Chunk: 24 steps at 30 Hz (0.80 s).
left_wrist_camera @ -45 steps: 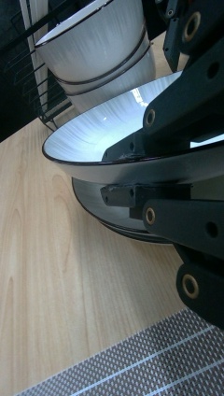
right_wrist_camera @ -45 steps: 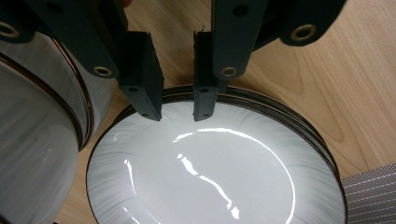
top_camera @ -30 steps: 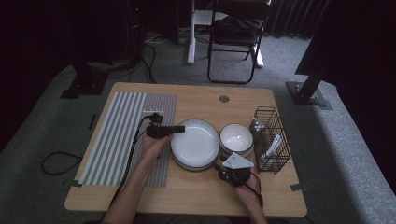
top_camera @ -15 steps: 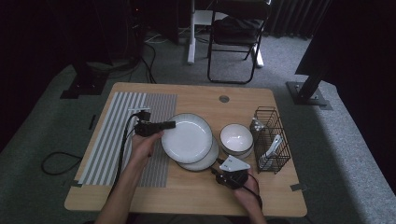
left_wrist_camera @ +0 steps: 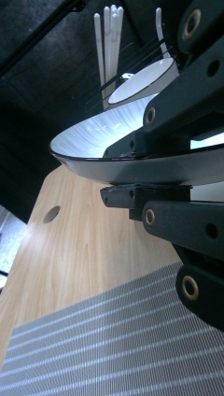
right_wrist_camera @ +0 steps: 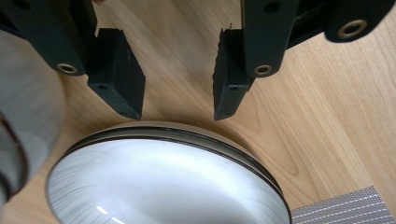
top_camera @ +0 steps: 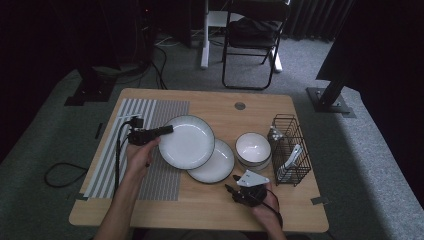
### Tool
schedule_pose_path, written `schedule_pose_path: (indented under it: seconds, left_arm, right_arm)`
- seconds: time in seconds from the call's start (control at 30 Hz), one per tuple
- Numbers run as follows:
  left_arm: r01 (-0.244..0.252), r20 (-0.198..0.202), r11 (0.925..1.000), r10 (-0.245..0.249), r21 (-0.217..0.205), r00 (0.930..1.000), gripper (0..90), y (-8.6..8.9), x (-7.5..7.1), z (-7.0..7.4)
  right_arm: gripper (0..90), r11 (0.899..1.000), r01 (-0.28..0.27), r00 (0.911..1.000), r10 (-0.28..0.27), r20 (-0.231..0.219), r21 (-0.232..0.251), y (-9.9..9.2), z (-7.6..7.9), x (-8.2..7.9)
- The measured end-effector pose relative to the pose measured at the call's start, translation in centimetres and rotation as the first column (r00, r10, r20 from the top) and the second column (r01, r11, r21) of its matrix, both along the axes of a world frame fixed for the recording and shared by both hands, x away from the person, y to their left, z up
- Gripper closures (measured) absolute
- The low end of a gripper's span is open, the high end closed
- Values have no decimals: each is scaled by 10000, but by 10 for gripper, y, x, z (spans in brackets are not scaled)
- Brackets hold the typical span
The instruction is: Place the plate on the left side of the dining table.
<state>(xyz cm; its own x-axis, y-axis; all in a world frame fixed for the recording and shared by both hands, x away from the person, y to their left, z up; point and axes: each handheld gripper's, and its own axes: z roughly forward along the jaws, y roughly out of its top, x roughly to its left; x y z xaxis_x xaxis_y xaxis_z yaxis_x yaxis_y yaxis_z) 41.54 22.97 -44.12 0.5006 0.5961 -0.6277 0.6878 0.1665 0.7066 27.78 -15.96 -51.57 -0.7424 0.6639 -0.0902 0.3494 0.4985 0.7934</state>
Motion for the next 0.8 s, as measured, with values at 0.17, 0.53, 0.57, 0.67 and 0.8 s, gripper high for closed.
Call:
schedule_pose_path:
  seconds: [0.17,0.53,0.57,0.67,0.8]
  left_arm:
    - [-248,20,9996,248,-95,9997,817,13,-3,0]
    - [-826,6,9964,826,-201,9966,816,44,-6,-1]
    - [-872,-8,9959,872,-240,9962,816,46,-6,-1]
    - [-990,-5,9948,990,-232,9951,816,53,-7,-1]
    - [-1210,19,9925,1210,-189,9926,814,62,-8,0]
  right_arm:
    - [518,9999,-110,9994,111,-327,27,5,-5,3]
    - [486,9996,-284,9977,288,-621,83,7,-9,7]
    - [485,9996,-290,9975,293,-639,65,7,-9,7]
    - [480,9996,-277,9974,277,-665,16,7,-9,8]
    - [471,9993,-333,9971,320,-695,-170,9,-9,8]
